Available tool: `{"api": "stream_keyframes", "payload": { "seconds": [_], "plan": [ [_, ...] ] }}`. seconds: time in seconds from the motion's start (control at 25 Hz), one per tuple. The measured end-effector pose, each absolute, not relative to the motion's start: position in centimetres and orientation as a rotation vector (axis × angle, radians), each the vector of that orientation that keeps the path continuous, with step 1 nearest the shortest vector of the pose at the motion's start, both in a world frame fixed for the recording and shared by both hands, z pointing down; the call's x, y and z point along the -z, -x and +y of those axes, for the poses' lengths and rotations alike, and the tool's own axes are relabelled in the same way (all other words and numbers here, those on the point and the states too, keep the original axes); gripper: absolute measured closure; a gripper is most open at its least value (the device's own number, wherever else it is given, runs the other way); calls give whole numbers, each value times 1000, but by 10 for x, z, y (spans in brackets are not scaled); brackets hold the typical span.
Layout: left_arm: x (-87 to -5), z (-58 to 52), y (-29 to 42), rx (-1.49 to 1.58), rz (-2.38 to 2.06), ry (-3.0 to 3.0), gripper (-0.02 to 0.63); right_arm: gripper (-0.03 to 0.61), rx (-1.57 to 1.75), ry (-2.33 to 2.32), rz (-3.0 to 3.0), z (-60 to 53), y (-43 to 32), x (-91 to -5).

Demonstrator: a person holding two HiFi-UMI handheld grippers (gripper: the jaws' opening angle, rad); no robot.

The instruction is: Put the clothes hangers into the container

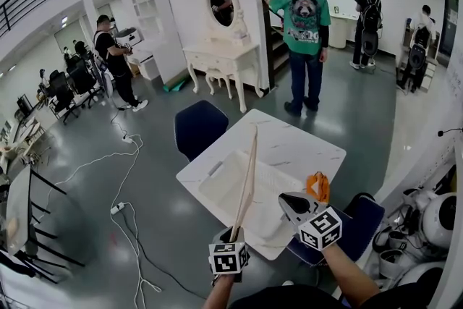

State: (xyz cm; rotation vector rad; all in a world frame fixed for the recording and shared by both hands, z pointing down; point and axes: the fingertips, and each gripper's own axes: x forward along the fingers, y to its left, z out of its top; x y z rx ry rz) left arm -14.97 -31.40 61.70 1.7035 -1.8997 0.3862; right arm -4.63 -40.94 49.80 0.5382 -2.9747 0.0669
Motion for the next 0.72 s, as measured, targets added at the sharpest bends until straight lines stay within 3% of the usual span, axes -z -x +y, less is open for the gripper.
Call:
{"api": "stream_keyframes", "payload": {
  "seconds": [0.56,0.72],
  "plan": [
    [-592,-337,135,-252,-1904,-1814,558,557,-90,-528,-2973,-417,44,-504],
    [-587,-339,130,-225,-1894,-1844,518,557,-94,-531,-2967,-418,43,-505]
  ]
}}
